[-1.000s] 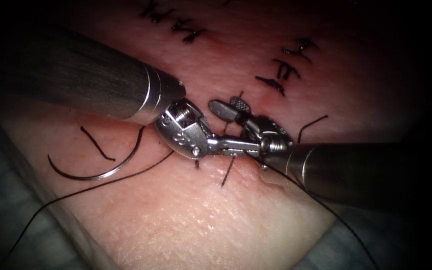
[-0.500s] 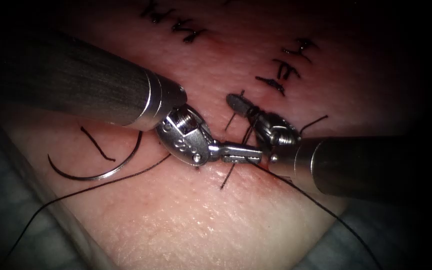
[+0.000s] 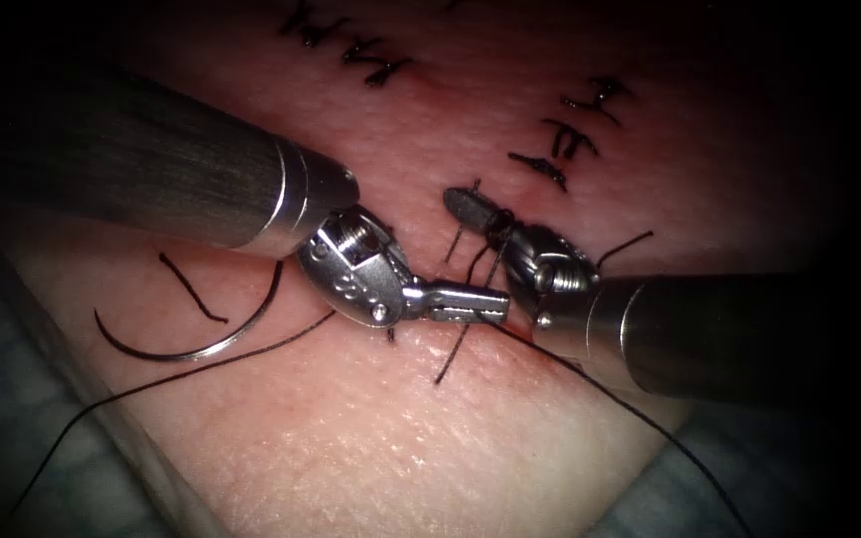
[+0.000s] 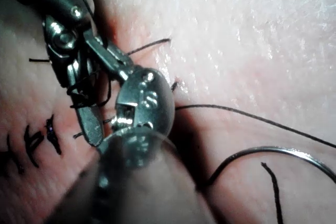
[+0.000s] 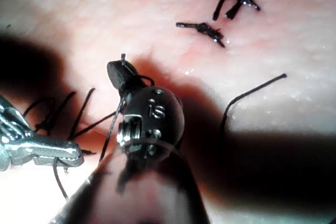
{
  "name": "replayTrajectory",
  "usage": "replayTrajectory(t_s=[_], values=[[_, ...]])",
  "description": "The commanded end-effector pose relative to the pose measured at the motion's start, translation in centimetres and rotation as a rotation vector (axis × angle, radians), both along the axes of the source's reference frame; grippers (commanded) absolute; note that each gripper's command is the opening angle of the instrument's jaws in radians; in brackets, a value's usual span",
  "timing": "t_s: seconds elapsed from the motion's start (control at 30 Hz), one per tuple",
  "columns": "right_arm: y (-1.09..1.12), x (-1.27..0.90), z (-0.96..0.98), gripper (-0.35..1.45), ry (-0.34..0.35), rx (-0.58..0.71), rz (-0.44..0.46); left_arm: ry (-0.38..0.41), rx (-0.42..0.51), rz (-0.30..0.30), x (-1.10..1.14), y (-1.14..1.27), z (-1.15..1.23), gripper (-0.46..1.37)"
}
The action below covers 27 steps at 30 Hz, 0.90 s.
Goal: Wound Closure
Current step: Secure the knot by pulling down with the right gripper and up with the left
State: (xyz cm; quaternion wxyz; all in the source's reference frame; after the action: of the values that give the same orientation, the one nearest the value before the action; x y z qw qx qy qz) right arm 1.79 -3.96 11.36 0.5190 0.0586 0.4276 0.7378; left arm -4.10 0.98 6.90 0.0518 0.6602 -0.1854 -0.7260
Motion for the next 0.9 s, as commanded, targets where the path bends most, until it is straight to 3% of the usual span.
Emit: replayTrajectory(t_s=[0.03,0.27,0.53,0.9], values=[[-0.01,0.0,-0.01,-0.35,-0.002,-0.001,0.001,0.001,0.009,0.005,0.02,0.0,0.0,-0.35],[-0.25,0.08,-0.21,-0.35,-0.003,-0.045,-0.045,0.003,0.023,-0.021,0.22,0.01,0.0,-0.35],[-0.62,0.13,-0.67,-0.35,-0.007,-0.085,-0.119,0.004,0.034,-0.04,0.28,0.15,-0.02,-0.35],[-1.01,0.19,-1.06,-0.35,0.011,-0.109,-0.156,0.02,0.054,-0.049,0.35,0.7,0.03,-0.35]])
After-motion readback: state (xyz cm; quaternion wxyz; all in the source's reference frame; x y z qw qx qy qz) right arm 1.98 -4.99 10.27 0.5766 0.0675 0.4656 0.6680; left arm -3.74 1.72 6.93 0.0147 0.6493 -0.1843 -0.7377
